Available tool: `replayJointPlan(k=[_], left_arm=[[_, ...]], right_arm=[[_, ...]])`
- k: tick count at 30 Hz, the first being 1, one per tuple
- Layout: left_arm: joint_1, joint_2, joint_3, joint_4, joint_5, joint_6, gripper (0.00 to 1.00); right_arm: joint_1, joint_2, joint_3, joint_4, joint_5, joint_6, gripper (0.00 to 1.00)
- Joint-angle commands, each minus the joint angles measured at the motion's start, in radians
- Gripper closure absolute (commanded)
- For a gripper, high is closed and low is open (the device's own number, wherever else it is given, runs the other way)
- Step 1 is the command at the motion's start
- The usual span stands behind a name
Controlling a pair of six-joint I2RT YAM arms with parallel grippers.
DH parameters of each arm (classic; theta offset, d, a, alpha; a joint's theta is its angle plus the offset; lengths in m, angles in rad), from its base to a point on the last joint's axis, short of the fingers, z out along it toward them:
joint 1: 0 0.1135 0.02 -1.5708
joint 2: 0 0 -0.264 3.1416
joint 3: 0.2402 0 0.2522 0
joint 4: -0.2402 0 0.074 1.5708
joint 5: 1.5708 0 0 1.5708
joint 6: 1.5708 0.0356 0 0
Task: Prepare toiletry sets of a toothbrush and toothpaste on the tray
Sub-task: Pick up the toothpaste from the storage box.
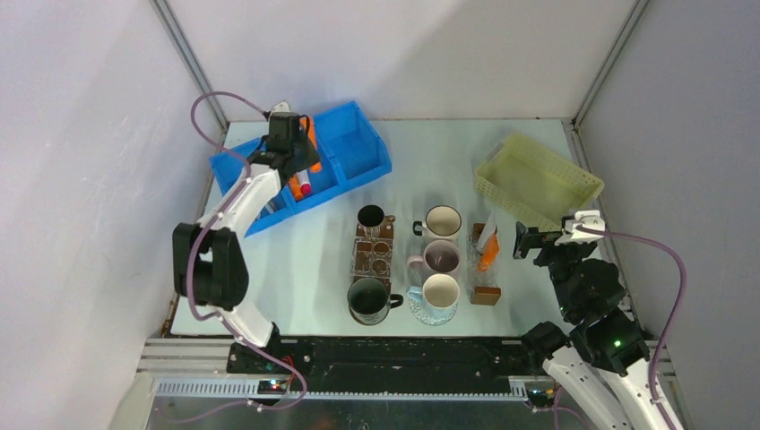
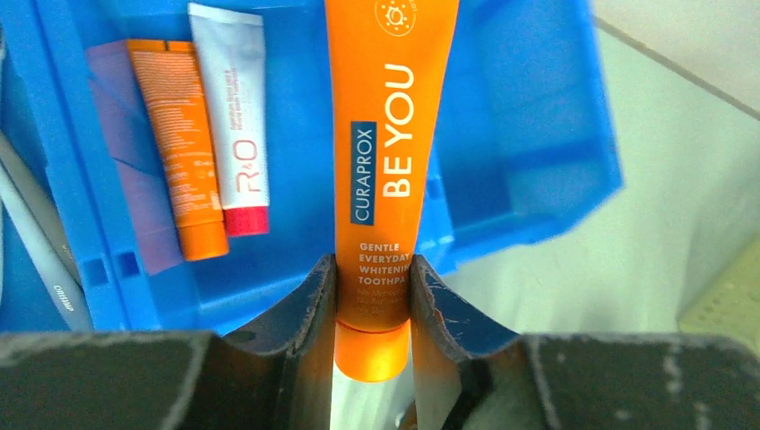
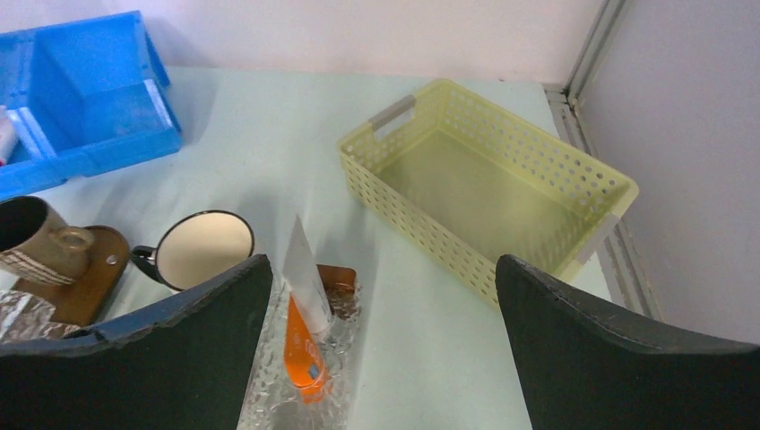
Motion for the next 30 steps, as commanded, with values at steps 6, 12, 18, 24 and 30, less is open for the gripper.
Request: replayJointPlan(k=[6,12,18,24,30], left_arm=[[-0.100,-0.302,-0.182,0.246,0.111,0.142,0.93],[-0.207,-0.453,-0.315,0.434,0.183,0.271,0.94],[-0.328,-0.558,-0.412,0.549,0.259,0.404,0.96],[-0.455,-0.609,-0.474,0.651,0.352,0.499,0.99],[-0.572,-0.608,-0.482,0.699,0.404,0.580,1.00]], right_arm=[[-0.002,0.068,0.197,-0.062,-0.189,-0.009,0.02],[-0.002,0.136,0.308,-0.108,-0.344,0.019,0.02],[-0.002,0.214,0.415,-0.164,-0.480,0.057,0.02],[-0.002,0.268,0.499,-0.187,-0.609,0.096,0.03],[-0.002,0.328,0.577,-0.199,-0.695,0.139,0.02]])
